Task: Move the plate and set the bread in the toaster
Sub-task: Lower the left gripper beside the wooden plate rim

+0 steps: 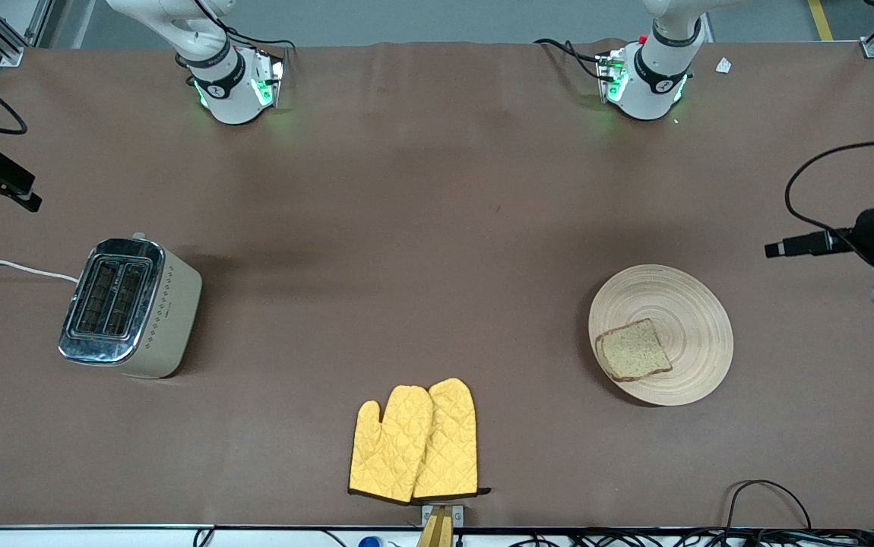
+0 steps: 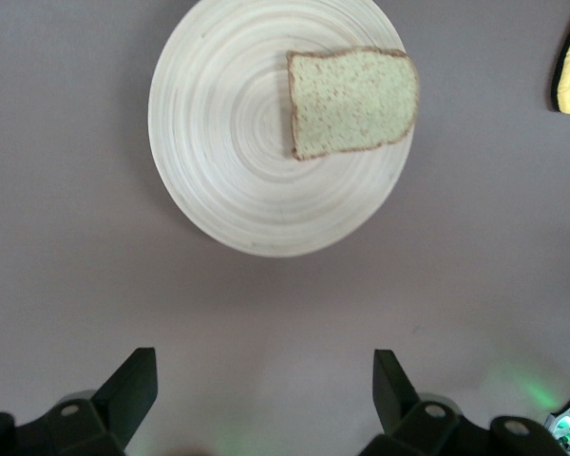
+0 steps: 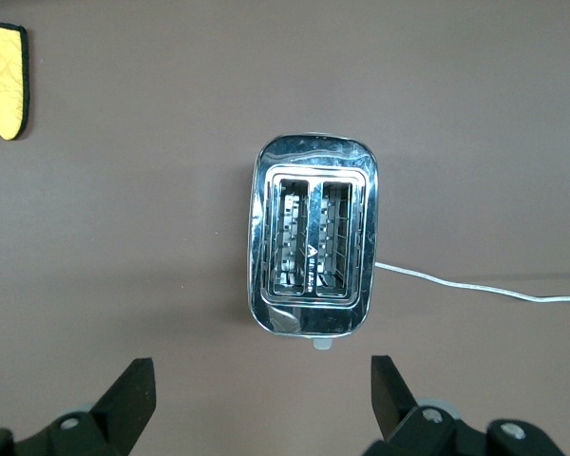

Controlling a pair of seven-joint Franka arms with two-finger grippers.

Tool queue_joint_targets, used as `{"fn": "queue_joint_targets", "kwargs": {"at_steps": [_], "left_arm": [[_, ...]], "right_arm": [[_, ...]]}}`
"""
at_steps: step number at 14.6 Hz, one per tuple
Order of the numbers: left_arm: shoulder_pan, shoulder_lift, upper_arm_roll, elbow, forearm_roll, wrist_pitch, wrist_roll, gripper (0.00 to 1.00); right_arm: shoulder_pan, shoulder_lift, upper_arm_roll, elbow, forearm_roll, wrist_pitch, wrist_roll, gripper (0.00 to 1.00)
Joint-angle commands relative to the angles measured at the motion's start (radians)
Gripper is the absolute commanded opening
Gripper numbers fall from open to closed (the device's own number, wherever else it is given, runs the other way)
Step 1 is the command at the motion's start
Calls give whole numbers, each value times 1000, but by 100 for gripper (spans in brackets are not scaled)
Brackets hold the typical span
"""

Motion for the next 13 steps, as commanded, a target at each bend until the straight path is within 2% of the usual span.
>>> {"fn": "queue_joint_targets", "kwargs": {"at_steps": [1,5,13], "left_arm": [[37,93,-5,23,-48,49,123,100],[92,230,-5,27,-104,142,281,100],[135,397,-5,27,-293,245,306,100]], "right_arm": [[-10,-17,7,-19,-3,7,2,100],[-10,-17,7,-19,-3,7,2,100],[-10,-17,7,-18,-3,7,0,100]]}}
